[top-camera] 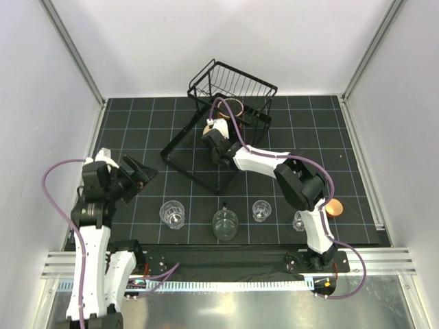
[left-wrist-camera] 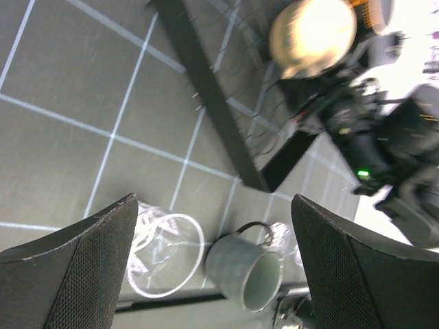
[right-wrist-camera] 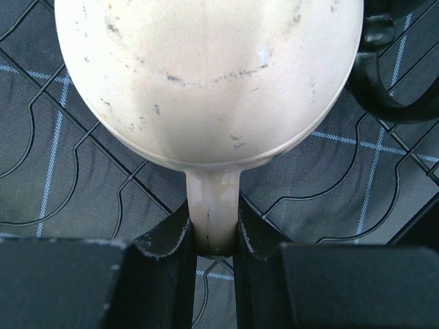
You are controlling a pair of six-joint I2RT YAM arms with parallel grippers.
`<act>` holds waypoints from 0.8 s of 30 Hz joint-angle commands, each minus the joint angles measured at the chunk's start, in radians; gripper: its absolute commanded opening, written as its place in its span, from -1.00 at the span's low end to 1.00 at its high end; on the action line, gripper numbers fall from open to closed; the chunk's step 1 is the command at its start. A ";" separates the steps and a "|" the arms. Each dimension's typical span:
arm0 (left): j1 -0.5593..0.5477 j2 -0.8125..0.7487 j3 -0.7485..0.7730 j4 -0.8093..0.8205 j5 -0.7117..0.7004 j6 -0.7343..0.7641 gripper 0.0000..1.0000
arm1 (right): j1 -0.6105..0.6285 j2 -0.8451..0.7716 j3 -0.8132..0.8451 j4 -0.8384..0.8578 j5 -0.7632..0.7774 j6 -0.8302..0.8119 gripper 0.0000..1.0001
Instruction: Load the cups into the dish rack
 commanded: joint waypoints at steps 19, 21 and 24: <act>-0.322 0.035 -0.039 0.092 -0.134 -0.070 0.87 | 0.046 -0.094 0.012 -0.062 -0.041 -0.040 0.45; -0.329 0.006 -0.062 0.097 -0.143 -0.085 0.86 | 0.064 -0.138 -0.013 -0.064 -0.038 -0.038 0.50; -0.355 0.016 -0.067 0.103 -0.148 -0.095 0.85 | 0.098 -0.181 -0.050 -0.075 -0.034 -0.027 0.57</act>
